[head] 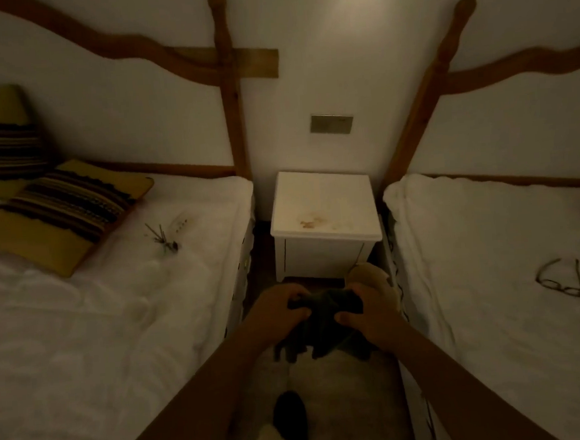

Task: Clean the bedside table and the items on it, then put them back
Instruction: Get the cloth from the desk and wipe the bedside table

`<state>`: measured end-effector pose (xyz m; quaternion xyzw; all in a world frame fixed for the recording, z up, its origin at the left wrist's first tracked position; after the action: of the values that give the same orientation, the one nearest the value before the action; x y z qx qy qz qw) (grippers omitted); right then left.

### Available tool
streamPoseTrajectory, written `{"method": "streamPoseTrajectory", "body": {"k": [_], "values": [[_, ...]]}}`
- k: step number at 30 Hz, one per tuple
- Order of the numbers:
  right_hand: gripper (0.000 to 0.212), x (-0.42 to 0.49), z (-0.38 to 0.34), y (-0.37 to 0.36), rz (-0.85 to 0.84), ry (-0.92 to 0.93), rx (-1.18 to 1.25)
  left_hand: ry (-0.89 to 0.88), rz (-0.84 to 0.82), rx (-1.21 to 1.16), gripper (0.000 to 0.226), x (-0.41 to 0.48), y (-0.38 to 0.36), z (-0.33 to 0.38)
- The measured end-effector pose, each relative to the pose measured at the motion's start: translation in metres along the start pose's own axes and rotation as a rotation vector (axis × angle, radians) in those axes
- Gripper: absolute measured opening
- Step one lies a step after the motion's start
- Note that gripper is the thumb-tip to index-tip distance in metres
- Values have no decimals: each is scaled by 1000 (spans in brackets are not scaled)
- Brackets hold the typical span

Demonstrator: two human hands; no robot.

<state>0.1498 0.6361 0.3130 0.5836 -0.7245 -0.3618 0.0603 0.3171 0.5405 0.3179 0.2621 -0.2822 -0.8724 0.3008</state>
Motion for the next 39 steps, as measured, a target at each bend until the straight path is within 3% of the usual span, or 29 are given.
{"method": "streamPoseTrajectory", "body": {"k": [6, 9, 12, 17, 22, 28, 35, 39], "values": [[45, 126, 2, 42, 61, -5, -41, 30, -13, 74, 23, 140, 36, -11], [43, 205, 22, 47, 50, -43, 31, 123, 7, -10, 24, 214, 38, -35], [57, 287, 46, 48, 23, -84, 114, 210, 37, -64, 23, 292, 35, -62], [20, 406, 86, 34, -62, -168, 216, 311, 47, -101, 19, 400, 32, -104], [22, 492, 112, 12, -90, -186, 173, 368, 9, -89, 10, 472, 22, -151], [19, 569, 147, -17, -30, -226, 164, 308, -64, -18, 15, 564, 11, -202], [31, 621, 173, -43, 23, -206, 31, 191, -135, 191, 22, 622, -8, -250], [48, 625, 172, -52, 216, -151, -179, 136, -61, 231, 26, 624, -6, -270]]}}
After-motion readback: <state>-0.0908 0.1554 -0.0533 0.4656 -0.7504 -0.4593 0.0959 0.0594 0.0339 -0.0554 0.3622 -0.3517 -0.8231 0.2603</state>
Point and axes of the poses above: each hand's wrist, its own x-axis towards the middle knuckle, its own y-axis out of the back of the hand, z = x × y, the point moved 4 cm from there along x, towards the middle knuckle, and after that the axes turned 5 degrees about x, right-handed, at the moved point
